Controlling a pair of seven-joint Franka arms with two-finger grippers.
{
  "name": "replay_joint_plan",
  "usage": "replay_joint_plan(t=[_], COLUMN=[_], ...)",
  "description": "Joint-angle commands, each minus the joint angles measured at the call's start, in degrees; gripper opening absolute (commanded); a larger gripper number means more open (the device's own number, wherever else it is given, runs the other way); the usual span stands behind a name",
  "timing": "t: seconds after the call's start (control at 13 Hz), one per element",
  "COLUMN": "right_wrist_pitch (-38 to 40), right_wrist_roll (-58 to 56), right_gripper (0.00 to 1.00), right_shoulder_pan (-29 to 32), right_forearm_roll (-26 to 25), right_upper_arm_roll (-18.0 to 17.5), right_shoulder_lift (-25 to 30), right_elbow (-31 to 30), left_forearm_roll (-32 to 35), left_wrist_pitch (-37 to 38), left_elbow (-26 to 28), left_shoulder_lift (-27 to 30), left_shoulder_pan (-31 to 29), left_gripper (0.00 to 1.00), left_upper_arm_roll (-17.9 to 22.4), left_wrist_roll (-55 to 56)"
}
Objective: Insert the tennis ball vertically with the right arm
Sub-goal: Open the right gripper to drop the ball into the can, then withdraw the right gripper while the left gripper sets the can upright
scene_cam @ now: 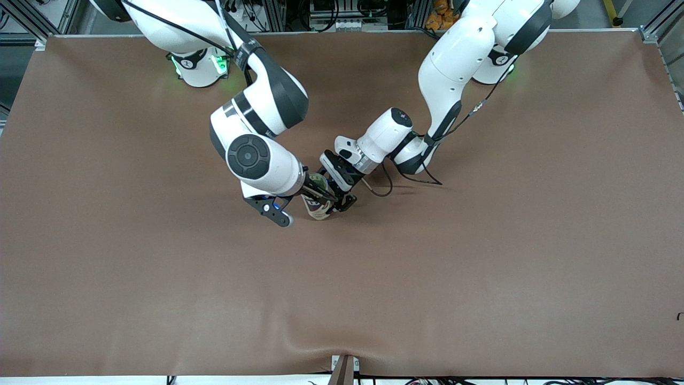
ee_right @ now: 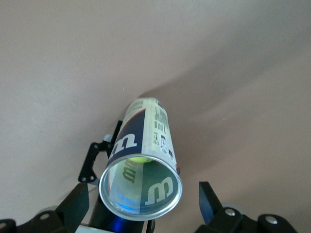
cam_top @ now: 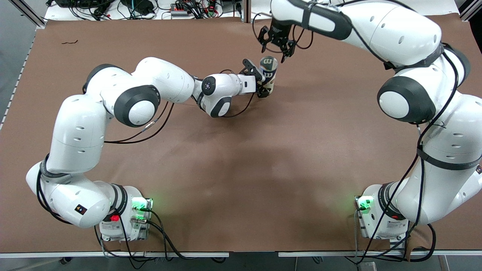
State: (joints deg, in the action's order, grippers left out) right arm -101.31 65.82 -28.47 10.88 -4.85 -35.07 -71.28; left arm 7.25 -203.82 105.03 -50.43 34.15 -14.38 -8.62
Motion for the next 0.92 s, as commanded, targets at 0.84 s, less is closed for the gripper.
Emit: replay_joint_plan(t=[0.84], right_wrist_pitch=[13.67], right_wrist_roll=[-49.68], right_gripper=[1.0], right_shoulder_pan=[22.74], right_forearm_roll=[-10.87], right_upper_arm_roll=[-0.25], right_shoulder_lift=[14.84], right_elbow=[-0.08], left_forearm_roll=[-0.39], left_wrist_pitch=[0.27], left_elbow=[7.1], left_shoulder_lift=[4.98], left_shoulder_pan=[-3.12], left_gripper=[1.0], left_upper_arm_roll=[-1.0], left_wrist_roll=[2.72])
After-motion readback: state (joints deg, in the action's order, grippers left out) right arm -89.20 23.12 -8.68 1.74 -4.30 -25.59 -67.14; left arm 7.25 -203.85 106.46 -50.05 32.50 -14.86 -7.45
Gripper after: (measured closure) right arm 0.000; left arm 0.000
